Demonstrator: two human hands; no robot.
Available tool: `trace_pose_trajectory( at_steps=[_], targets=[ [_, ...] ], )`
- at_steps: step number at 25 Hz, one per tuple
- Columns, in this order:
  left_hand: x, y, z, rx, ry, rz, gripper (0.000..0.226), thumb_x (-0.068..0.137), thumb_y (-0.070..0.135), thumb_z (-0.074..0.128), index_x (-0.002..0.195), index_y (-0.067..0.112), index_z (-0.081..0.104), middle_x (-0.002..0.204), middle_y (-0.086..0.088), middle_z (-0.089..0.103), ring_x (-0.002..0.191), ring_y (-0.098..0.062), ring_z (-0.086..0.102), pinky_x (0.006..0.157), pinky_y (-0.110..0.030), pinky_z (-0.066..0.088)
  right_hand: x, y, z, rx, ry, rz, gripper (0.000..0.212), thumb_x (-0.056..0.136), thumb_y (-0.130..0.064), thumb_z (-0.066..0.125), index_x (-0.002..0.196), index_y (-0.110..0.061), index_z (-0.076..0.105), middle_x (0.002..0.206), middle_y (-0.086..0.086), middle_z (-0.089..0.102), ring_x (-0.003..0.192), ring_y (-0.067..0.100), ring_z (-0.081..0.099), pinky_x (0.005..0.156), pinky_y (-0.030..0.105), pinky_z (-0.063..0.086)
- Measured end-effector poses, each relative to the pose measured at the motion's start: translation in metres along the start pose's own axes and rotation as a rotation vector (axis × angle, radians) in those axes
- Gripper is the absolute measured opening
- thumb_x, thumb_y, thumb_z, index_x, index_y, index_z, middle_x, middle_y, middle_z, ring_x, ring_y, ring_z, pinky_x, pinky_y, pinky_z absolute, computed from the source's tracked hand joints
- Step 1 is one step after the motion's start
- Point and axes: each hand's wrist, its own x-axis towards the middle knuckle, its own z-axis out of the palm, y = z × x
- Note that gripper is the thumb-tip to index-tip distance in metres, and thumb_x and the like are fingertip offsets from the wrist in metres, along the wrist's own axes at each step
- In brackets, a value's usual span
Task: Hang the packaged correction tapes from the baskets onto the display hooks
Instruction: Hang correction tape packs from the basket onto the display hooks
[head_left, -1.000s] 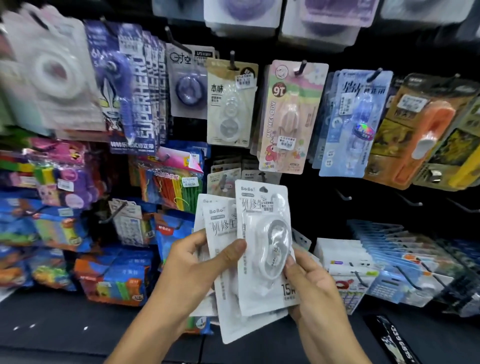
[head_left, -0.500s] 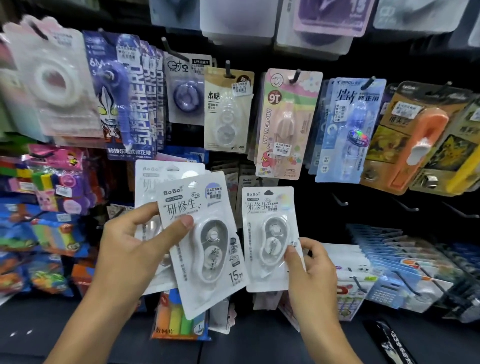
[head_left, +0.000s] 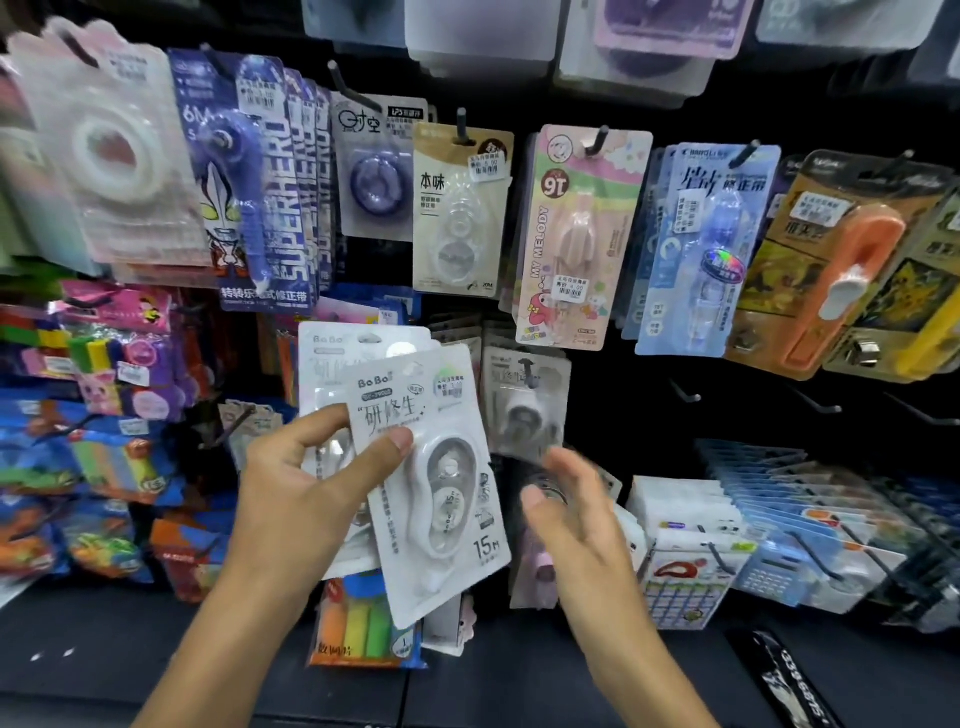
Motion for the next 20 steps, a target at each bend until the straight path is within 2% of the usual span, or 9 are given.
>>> trace_pose_trajectory(
  at_steps=[3,6,8,10,12,13,15,17,20],
  targets=[
    [-0.003,-0.002,0.012,0.025,-0.108,-0.031,0.026,0.065,0.041,0.079,0.090,0.041,0.081,0.096,0.016,0.080,0.090,-0.003,0.075,0.065,-0.017,0.057,-0.008,0.007,0.006,0.105,-0.248,0.017,0.043,0.078,-0.050,0.083,0.115,-0.032,0.069,0.114,0.002,0.077,0.105,0.021,0.074,0.082,0.027,0.059],
    [-0.002,-0.004,0.012,0.047,-0.082,-0.079,0.019,0.071,0.045,0.076,0.090,0.044,0.080,0.099,0.021,0.078,0.097,0.007,0.069,0.082,-0.020,0.050,-0.007,0.004,0.000,0.179,-0.051,-0.016,0.030,0.079,-0.044,0.082,0.102,-0.027,0.072,0.103,0.009,0.079,0.084,0.021,0.077,0.062,0.022,0.058],
    [-0.002,-0.004,0.008,0.059,-0.081,-0.075,0.021,0.085,0.025,0.075,0.091,0.044,0.080,0.104,0.024,0.076,0.103,0.014,0.064,0.086,-0.016,0.043,-0.007,0.003,-0.012,0.052,0.121,0.005,0.024,0.085,-0.051,0.073,0.101,-0.035,0.068,0.097,0.000,0.079,0.066,0.010,0.070,0.049,0.020,0.049],
    [-0.002,-0.005,0.006,0.085,-0.094,-0.069,0.039,0.087,0.008,0.072,0.093,0.045,0.080,0.109,0.025,0.075,0.108,0.014,0.061,0.089,-0.017,0.042,-0.007,0.002,-0.018,-0.098,0.174,-0.031,0.018,0.086,-0.058,0.067,0.099,-0.046,0.063,0.095,-0.013,0.077,0.072,0.002,0.070,0.057,0.017,0.048],
    [-0.004,-0.004,0.007,0.065,-0.098,-0.054,0.036,0.085,0.012,0.074,0.096,0.046,0.080,0.115,0.022,0.074,0.118,0.008,0.059,0.099,-0.025,0.042,-0.006,-0.004,-0.014,-0.125,0.221,-0.071,0.021,0.083,-0.061,0.065,0.095,-0.043,0.063,0.091,-0.024,0.074,0.079,-0.005,0.069,0.062,0.011,0.048],
    [-0.005,-0.002,0.009,0.062,-0.101,-0.046,0.033,0.083,0.019,0.073,0.099,0.047,0.079,0.118,0.023,0.073,0.125,0.006,0.056,0.106,-0.029,0.039,-0.003,-0.005,-0.011,-0.123,0.266,-0.076,0.025,0.085,-0.060,0.065,0.093,-0.036,0.063,0.088,-0.025,0.072,0.077,-0.006,0.067,0.063,0.014,0.049],
    [-0.008,-0.001,0.012,0.042,-0.113,-0.041,0.034,0.081,0.027,0.069,0.104,0.052,0.076,0.120,0.031,0.069,0.130,0.009,0.051,0.107,-0.028,0.035,0.006,-0.004,-0.008,-0.094,0.356,-0.021,0.026,0.090,-0.053,0.067,0.091,-0.027,0.062,0.082,-0.016,0.072,0.070,0.003,0.066,0.069,0.036,0.054],
    [-0.007,-0.002,0.013,0.027,-0.130,-0.043,0.039,0.089,0.019,0.071,0.105,0.054,0.075,0.119,0.036,0.068,0.121,0.019,0.053,0.097,-0.020,0.037,0.013,-0.007,-0.007,-0.025,0.359,0.059,0.018,0.093,-0.037,0.070,0.103,-0.028,0.058,0.096,-0.008,0.072,0.076,0.021,0.070,0.075,0.053,0.059],
    [-0.005,-0.009,0.016,0.039,-0.162,-0.049,0.040,0.093,0.020,0.068,0.108,0.057,0.073,0.121,0.037,0.066,0.119,0.022,0.052,0.095,-0.013,0.038,0.008,-0.004,-0.007,0.035,0.236,0.115,0.046,0.092,-0.027,0.073,0.124,-0.043,0.044,0.128,-0.016,0.057,0.098,0.015,0.069,0.081,0.042,0.058]
  ],
)
